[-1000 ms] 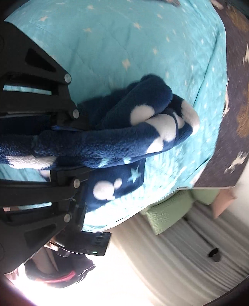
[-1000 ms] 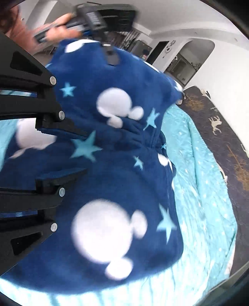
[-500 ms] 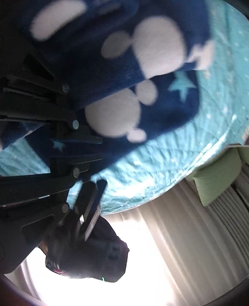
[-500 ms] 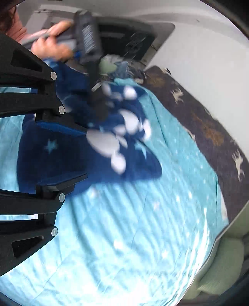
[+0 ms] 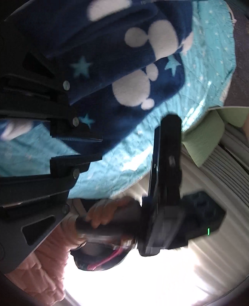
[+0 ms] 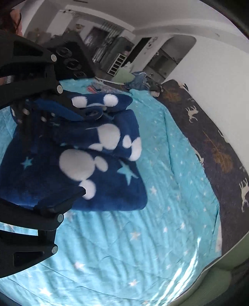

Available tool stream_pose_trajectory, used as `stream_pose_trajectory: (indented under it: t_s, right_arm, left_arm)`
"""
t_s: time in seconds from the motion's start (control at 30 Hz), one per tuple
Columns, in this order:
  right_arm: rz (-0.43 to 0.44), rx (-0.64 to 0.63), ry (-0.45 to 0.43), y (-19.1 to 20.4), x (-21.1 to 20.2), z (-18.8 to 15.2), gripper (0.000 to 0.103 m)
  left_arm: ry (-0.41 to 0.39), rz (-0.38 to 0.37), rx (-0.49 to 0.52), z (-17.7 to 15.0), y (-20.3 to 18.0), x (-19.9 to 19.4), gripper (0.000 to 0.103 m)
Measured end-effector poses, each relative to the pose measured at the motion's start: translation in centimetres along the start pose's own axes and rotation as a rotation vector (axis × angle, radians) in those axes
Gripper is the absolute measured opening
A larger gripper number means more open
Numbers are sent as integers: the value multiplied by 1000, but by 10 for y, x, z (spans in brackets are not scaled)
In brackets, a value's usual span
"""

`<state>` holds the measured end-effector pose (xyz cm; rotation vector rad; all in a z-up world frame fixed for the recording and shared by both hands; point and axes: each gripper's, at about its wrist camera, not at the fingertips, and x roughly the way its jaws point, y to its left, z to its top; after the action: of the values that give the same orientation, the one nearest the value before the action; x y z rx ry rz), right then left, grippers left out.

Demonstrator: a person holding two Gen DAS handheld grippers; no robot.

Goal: Fold small clothes
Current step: 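Lower the rolled robe onto the quilt and open the left gripper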

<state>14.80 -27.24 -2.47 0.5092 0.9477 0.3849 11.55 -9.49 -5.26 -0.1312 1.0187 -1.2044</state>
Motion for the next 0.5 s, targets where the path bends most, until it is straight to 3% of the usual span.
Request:
stream_pose_trajectory:
  t_s: [0.07, 0.17, 0.27, 0.37, 0.5]
  right_arm:
    - [-4, -53, 15, 12, 2, 3, 73]
    - [8, -109, 41, 28, 7, -1, 73]
    - [28, -114, 81, 33, 21, -6, 74]
    - [29, -93, 112, 32, 32, -10, 74]
    - [125, -81, 127, 46, 38, -10, 74]
  left_arm:
    - [-66, 5, 27, -6, -10, -31, 35]
    - [-191, 84, 48, -22, -8, -81, 43]
    - [-286, 203, -40, -29, 21, -113, 46]
    - [-311, 341, -180, -40, 62, -126, 46]
    - [-307, 338, -265, -54, 92, -122, 46]
